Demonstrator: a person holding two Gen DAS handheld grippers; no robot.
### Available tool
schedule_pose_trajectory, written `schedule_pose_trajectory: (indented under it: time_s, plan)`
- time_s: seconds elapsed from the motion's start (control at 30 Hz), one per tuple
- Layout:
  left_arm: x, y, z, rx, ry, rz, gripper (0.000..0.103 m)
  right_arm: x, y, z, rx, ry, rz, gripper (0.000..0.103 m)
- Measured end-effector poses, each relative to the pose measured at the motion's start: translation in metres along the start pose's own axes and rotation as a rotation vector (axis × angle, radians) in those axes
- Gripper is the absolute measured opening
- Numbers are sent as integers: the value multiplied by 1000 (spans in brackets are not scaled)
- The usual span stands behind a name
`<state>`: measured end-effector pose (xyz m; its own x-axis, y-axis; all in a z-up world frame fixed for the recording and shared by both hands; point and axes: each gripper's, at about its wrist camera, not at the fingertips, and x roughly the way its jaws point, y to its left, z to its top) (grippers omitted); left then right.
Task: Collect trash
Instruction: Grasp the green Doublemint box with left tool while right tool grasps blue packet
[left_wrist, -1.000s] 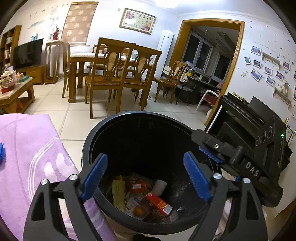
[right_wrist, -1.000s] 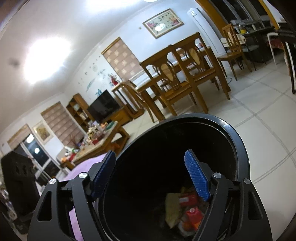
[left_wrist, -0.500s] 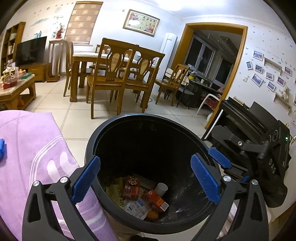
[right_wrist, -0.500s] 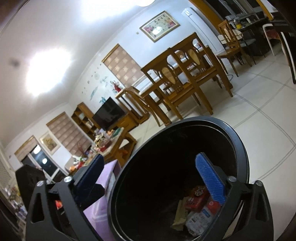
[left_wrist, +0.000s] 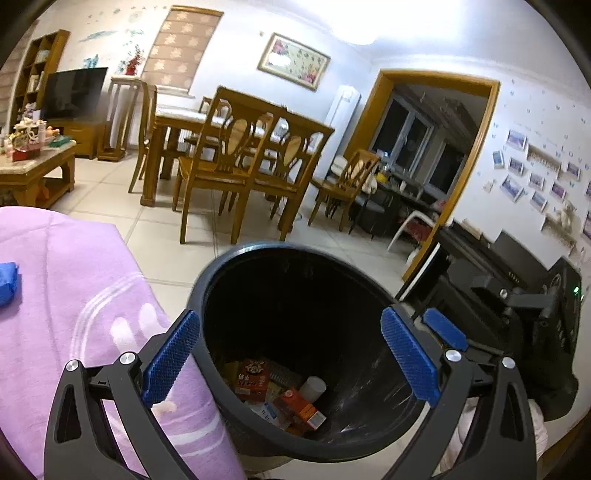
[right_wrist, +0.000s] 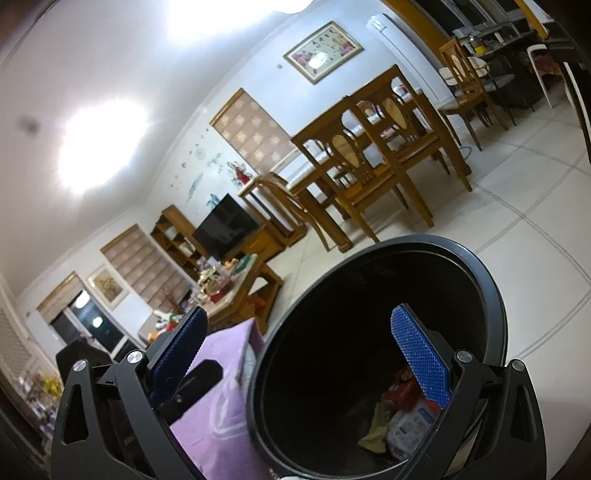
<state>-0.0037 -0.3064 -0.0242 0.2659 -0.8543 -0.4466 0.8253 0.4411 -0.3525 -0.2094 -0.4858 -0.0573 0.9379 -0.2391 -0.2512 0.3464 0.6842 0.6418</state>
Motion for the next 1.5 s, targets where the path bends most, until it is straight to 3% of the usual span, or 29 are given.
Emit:
schedule_pose_trajectory:
  time_s: [0.3, 0.4, 0.47, 0.67, 0.8, 0.83, 0.9, 1.0, 1.17, 1.5]
  plan:
    - [-64, 32, 14, -52, -127, 81, 98, 8, 39, -15, -80, 58, 39, 98]
    - [-91, 57, 20, -51, -154, 154, 98, 21, 61, -27, -132, 99, 59, 98]
    - [-108, 81, 24, -60, -161, 241, 98, 30, 79, -38, -176, 131, 74, 98]
    - [-139, 176, 28, -170, -91, 498, 97, 56, 127, -67, -285, 214, 124, 98]
    - [-133, 221, 34, -147, 21, 634, 97, 72, 154, -85, -324, 269, 162, 98]
    - [-129, 229, 34, -149, 46, 641, 95, 75, 159, -87, -331, 276, 169, 98]
    - [-115, 246, 34, -160, 130, 639, 70, 81, 174, -94, -353, 292, 183, 98]
    - [-100, 266, 32, -201, 207, 610, 58, 91, 185, -95, -375, 314, 192, 98]
    - [-101, 275, 32, -224, 199, 596, 31, 109, 209, -101, -437, 357, 192, 98]
    - [-116, 277, 23, -233, 191, 555, 31, 247, 275, -141, -632, 593, 41, 98]
